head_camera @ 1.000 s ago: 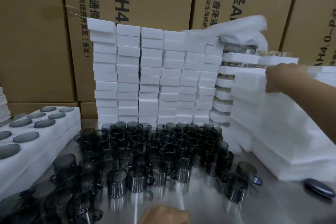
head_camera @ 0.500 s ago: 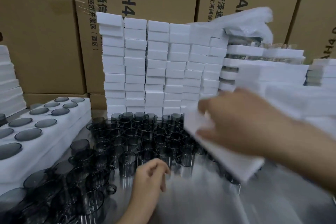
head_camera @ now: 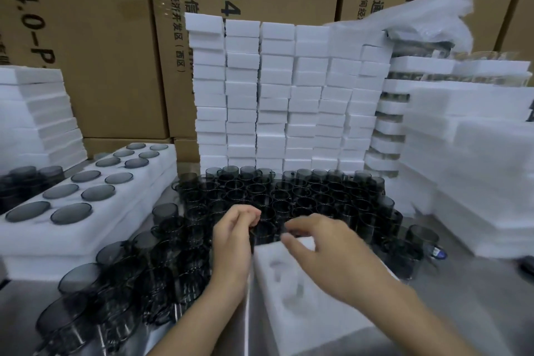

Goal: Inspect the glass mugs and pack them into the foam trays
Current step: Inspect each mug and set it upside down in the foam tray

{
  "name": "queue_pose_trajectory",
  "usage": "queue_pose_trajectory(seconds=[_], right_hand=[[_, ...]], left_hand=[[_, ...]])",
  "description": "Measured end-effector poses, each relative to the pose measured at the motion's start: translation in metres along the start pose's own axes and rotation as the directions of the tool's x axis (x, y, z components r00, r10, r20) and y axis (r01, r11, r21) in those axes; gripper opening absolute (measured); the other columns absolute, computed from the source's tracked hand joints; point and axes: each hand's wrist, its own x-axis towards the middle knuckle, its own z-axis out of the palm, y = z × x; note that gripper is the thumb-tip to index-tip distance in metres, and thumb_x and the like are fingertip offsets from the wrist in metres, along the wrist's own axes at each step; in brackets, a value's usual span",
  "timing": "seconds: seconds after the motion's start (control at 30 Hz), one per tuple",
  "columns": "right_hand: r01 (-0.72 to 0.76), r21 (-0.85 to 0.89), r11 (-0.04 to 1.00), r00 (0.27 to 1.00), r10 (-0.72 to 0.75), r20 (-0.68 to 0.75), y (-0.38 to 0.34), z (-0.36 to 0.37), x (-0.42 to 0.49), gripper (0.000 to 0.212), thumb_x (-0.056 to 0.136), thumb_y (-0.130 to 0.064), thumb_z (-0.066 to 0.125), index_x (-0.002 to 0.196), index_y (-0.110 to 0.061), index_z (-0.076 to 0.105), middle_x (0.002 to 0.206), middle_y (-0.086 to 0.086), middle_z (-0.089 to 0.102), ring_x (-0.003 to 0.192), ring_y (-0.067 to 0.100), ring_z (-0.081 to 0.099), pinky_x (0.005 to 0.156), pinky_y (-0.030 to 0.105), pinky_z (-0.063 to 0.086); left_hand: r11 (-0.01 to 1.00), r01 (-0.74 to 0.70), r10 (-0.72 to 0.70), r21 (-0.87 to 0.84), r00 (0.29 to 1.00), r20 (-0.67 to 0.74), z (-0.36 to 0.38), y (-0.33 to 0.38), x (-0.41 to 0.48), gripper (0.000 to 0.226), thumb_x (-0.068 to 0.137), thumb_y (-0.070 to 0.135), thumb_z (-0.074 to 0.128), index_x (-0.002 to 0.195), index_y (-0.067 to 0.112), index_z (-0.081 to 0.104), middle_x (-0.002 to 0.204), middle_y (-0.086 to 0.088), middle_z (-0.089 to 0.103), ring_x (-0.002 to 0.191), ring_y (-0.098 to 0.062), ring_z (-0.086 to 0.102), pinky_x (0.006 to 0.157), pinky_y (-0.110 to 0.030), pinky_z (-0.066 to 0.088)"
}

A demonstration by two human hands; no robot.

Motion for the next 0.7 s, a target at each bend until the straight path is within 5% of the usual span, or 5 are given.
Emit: queue_pose_trajectory(seconds=[0.1, 0.23, 0.37, 0.57, 0.7], right_hand=[[-0.063, 0.008, 0.998, 0.994, 0.064, -0.091, 0.053, -0.023, -0.002, 0.052, 0.097, -0.070, 0.044, 0.138, -0.043, 0.061, 0.132, -0.026, 0.057, 0.119, 0.000, 0.056, 0.101, 0.033, 0.051], [-0.204, 0.020, 0.979, 0.978, 0.205, -0.031, 0.103, -0.007, -0.012, 0.044, 0.103, -0.050, 0.059, 0.144, -0.034, 0.057, 0.140, -0.011, 0.051, 0.122, 0.009, 0.054, 0.105, 0.031, 0.044], [-0.226, 0.078, 0.971, 0.974, 0.226, 0.010, 0.101, 0.024, -0.017, 0.032, 0.104, -0.050, 0.057, 0.133, -0.037, 0.062, 0.142, -0.017, 0.039, 0.102, -0.002, 0.058, 0.098, 0.027, 0.047], [-0.201, -0.081, 0.976, 0.973, 0.209, 0.095, 0.076, 0.023, -0.006, 0.042, 0.104, -0.062, 0.045, 0.140, -0.042, 0.054, 0.144, -0.016, 0.033, 0.115, 0.013, 0.058, 0.099, 0.039, 0.053], [-0.169, -0.037, 0.985, 0.978, 0.172, 0.114, 0.089, -0.003, 0.002, 0.038, 0.101, -0.062, 0.053, 0.136, -0.045, 0.055, 0.131, -0.016, 0.050, 0.097, 0.007, 0.065, 0.091, 0.035, 0.055]], left_hand=[[0.995, 0.085, -0.086, 0.051, 0.996, 0.015, 0.007, -0.005, -0.008, 0.023, 0.101, 0.008, 0.060, 0.089, 0.020, 0.075, 0.092, -0.001, 0.071, 0.081, 0.000, 0.062, 0.076, -0.023, 0.047], [0.978, 0.146, -0.157, 0.149, 0.986, 0.063, 0.015, -0.013, -0.017, 0.021, 0.103, 0.014, 0.059, 0.097, 0.027, 0.074, 0.103, 0.007, 0.071, 0.090, 0.004, 0.062, 0.077, -0.024, 0.042], [0.958, 0.113, -0.154, 0.263, 0.978, 0.141, 0.015, -0.016, -0.014, 0.023, 0.106, 0.019, 0.055, 0.100, 0.034, 0.073, 0.115, 0.012, 0.069, 0.108, -0.002, 0.060, 0.084, -0.026, 0.042], [0.888, -0.087, -0.068, 0.451, 0.947, 0.315, 0.000, -0.010, 0.005, 0.025, 0.108, 0.018, 0.057, 0.097, 0.031, 0.075, 0.110, 0.011, 0.073, 0.103, 0.002, 0.063, 0.092, -0.029, 0.048], [0.614, -0.369, 0.123, 0.698, 0.918, 0.377, -0.003, -0.003, -0.004, 0.013, 0.104, 0.036, 0.059, 0.102, 0.041, 0.071, 0.108, 0.027, 0.065, 0.104, 0.006, 0.059, 0.097, -0.030, 0.047]])
